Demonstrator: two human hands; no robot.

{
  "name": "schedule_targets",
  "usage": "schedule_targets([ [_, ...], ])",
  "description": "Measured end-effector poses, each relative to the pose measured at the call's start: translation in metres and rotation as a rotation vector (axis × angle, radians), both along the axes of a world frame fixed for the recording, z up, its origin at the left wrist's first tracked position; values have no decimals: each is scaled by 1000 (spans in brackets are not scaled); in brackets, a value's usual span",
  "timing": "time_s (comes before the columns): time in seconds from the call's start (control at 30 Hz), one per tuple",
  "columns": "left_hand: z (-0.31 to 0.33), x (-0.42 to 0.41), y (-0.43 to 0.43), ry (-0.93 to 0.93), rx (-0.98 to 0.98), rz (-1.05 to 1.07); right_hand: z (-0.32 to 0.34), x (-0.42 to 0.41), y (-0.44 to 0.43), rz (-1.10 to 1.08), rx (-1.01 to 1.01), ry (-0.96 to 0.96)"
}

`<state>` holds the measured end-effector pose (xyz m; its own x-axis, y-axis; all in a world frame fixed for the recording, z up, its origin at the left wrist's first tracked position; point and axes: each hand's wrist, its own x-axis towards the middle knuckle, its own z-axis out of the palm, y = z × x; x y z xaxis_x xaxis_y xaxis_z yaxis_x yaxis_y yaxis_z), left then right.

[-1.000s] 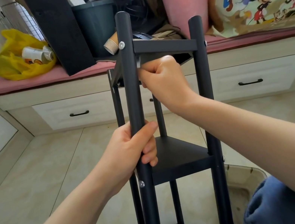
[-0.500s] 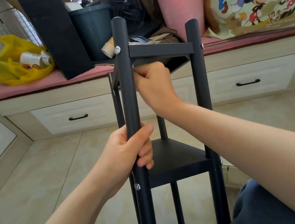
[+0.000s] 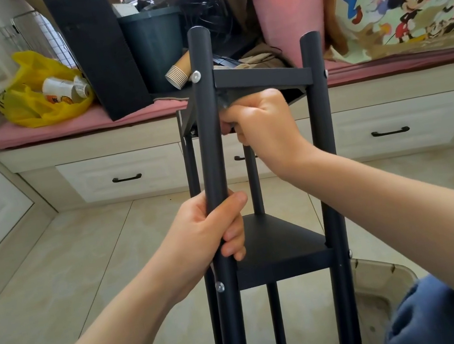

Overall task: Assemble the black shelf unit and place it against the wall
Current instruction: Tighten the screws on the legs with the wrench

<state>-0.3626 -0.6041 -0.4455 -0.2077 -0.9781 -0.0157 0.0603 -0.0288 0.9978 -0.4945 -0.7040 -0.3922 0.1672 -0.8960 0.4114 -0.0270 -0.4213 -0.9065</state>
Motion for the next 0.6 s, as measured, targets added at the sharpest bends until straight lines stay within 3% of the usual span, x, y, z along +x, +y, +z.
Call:
schedule_targets([
  [0.6,1,-2,-2,2,19,12,-9,8,-1,-80,-110,73],
])
